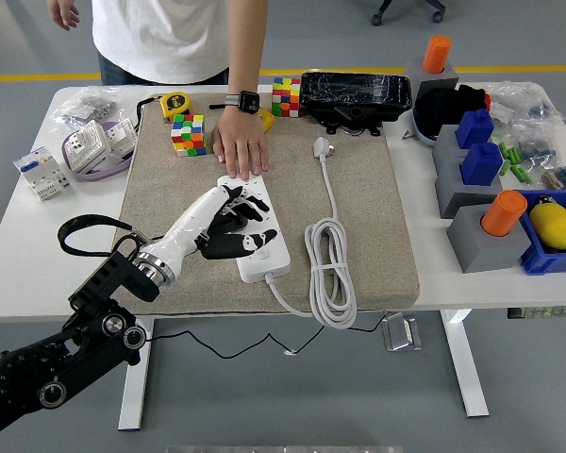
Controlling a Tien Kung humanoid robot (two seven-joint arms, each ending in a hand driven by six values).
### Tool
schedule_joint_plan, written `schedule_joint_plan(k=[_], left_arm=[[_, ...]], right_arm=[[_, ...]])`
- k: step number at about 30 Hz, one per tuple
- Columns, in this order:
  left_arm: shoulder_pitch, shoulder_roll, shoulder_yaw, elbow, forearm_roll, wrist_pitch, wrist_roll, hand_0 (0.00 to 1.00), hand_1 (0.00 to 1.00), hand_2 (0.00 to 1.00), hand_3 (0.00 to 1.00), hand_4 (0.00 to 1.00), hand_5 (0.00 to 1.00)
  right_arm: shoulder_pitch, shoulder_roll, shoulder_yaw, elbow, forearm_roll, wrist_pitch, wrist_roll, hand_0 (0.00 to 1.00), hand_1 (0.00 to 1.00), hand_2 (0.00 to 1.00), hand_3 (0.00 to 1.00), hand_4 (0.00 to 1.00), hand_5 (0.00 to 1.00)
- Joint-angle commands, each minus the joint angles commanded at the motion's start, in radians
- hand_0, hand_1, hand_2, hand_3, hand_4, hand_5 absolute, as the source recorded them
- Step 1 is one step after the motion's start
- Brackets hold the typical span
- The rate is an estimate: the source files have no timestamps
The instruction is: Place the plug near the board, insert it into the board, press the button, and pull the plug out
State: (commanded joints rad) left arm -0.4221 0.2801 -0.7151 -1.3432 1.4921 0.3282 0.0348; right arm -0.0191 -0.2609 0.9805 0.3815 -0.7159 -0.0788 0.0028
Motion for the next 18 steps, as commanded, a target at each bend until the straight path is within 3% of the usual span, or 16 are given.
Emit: schedule_joint_plan(k=[4, 5, 8, 11, 12, 17, 18], left_arm=[[-0.009, -0.002, 0.001, 0.016, 0.020, -0.009, 0.012, 0.559, 0.647, 0.611, 0.602, 0.809, 0.276], [-0.010, -0.003, 0.001, 0.016, 0.032, -0.015, 0.019, 0.330, 0.478, 0.532, 0.655, 0.822, 0.202], [-0.012, -0.003, 0.001, 0.011, 0.061, -0.034, 0.043, 0.330, 0.478, 0.532, 0.655, 0.822, 0.202], [-0.014, -0.002, -0.001, -0.002, 0.083, -0.080, 0.077, 0.330, 0.478, 0.532, 0.655, 0.822, 0.202], [-0.014, -0.002, 0.000, -0.006, 0.084, -0.095, 0.085, 0.088, 0.087, 0.152, 0.811, 0.770, 0.002], [-0.012, 0.001, 0.000, -0.028, 0.082, -0.183, 0.165, 0.088, 0.087, 0.152, 0.811, 0.770, 0.002], [-0.012, 0.003, 0.000, -0.035, 0.090, -0.208, 0.192, 0.062, 0.070, 0.126, 0.824, 0.701, 0.002]], right_arm=[[0.001, -0.001, -0.002, 0.000, 0.000, 0.000, 0.000, 0.604, 0.625, 0.622, 0.547, 0.934, 0.477], [0.001, -0.001, -0.002, 0.000, 0.001, 0.000, 0.000, 0.603, 0.625, 0.622, 0.548, 0.934, 0.477], [0.000, -0.001, 0.000, -0.001, 0.001, 0.000, -0.001, 0.603, 0.625, 0.622, 0.548, 0.934, 0.477], [-0.001, -0.001, 0.000, -0.002, 0.001, 0.000, -0.001, 0.603, 0.625, 0.622, 0.548, 0.934, 0.477], [0.000, -0.001, 0.000, -0.001, 0.000, 0.000, -0.001, 0.603, 0.625, 0.622, 0.548, 0.934, 0.477], [0.000, -0.002, 0.000, 0.000, 0.001, 0.000, 0.000, 0.603, 0.625, 0.622, 0.548, 0.934, 0.477], [0.000, -0.001, -0.001, 0.000, 0.001, 0.000, 0.000, 0.602, 0.625, 0.622, 0.548, 0.935, 0.477]])
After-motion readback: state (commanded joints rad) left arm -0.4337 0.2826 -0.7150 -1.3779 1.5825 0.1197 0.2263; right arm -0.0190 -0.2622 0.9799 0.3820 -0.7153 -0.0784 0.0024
